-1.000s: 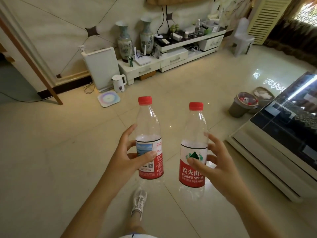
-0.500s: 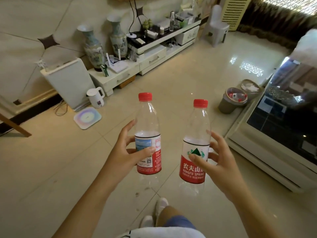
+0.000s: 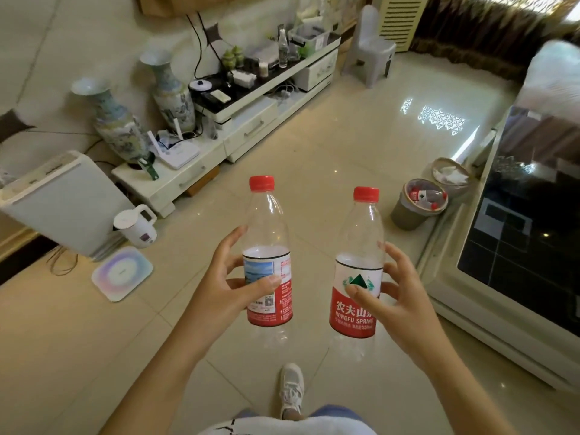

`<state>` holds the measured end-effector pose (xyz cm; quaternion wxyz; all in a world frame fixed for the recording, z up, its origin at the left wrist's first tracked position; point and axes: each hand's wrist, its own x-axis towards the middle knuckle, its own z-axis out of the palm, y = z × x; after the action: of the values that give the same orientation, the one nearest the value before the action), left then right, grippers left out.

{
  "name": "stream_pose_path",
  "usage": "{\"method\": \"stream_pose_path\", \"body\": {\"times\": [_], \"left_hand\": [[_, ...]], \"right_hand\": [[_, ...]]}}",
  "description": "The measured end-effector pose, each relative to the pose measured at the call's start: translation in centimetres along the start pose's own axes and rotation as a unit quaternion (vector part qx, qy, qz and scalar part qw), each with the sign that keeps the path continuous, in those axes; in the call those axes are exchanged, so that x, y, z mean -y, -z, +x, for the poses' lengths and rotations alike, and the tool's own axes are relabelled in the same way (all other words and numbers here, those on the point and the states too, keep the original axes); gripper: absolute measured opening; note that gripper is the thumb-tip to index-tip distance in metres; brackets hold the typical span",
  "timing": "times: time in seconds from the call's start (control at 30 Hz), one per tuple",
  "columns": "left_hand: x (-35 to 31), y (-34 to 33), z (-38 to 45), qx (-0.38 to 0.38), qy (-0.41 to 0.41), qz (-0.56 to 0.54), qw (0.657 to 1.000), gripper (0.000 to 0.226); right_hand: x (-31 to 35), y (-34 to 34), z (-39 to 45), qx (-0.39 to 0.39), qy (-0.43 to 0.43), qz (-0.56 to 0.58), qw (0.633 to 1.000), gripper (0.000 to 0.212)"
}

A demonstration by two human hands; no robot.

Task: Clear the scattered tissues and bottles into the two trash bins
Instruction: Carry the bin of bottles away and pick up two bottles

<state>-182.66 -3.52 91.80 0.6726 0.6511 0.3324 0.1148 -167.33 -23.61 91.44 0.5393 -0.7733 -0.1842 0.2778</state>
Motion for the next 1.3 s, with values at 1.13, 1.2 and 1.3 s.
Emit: {"method": "stream_pose_path", "body": {"times": [1.13,1.2,1.3], "left_hand": [[-20.3,-14.6,69.4,0.305,-0.021,0.095,0.947,0.085],[-21.7,-16.9,72.4,0.314,-0.020,0.102,0.944,0.084],[-24.1,-19.9,76.6,0.323,-0.019,0.117,0.939,0.084]], "right_hand": [[9.1,11.9,56.7,-0.272,-0.077,0.088,0.955,0.070],[9.1,13.7,60.2,-0.280,-0.080,0.096,0.952,0.071],[9.8,16.6,64.9,-0.288,-0.076,0.097,0.950,0.076]]}}
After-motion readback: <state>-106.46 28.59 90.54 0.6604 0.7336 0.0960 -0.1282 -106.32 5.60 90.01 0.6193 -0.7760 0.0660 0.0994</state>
